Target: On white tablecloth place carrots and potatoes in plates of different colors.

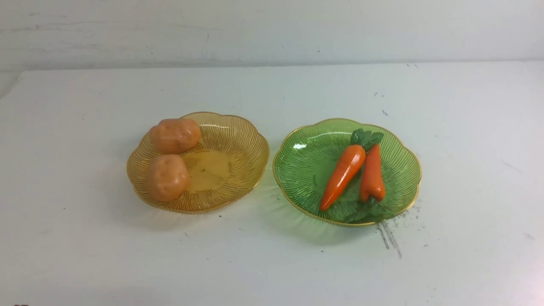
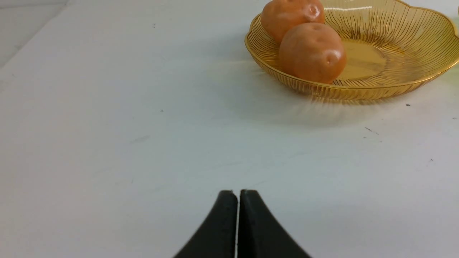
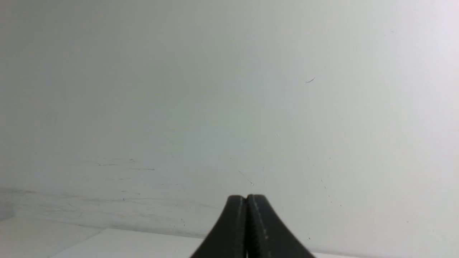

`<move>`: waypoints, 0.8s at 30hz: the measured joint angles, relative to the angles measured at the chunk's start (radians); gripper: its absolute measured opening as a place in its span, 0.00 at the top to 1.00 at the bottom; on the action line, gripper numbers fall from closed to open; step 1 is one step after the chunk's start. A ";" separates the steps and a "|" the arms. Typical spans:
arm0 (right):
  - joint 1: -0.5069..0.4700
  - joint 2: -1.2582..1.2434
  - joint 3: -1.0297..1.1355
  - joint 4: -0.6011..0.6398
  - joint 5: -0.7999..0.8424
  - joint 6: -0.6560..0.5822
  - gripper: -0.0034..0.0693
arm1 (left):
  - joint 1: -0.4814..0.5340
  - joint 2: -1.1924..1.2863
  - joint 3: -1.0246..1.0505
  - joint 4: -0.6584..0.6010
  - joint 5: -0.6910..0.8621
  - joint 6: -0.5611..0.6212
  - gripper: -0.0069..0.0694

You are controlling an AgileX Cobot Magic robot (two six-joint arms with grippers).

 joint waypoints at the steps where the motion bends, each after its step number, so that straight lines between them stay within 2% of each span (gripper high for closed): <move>1: 0.000 0.000 0.000 0.000 0.000 0.000 0.97 | 0.000 0.000 0.000 0.000 0.000 0.000 0.91; 10: 0.000 0.000 0.016 0.030 -0.017 -0.003 0.97 | 0.000 0.000 0.000 0.001 -0.001 0.000 0.91; 18: 0.000 0.000 0.159 0.148 -0.155 -0.145 0.97 | 0.000 0.000 0.000 0.001 -0.001 0.000 0.91; 24: -0.019 0.000 0.258 0.121 -0.206 -0.156 0.97 | 0.000 -0.001 0.000 0.001 -0.001 -0.005 0.91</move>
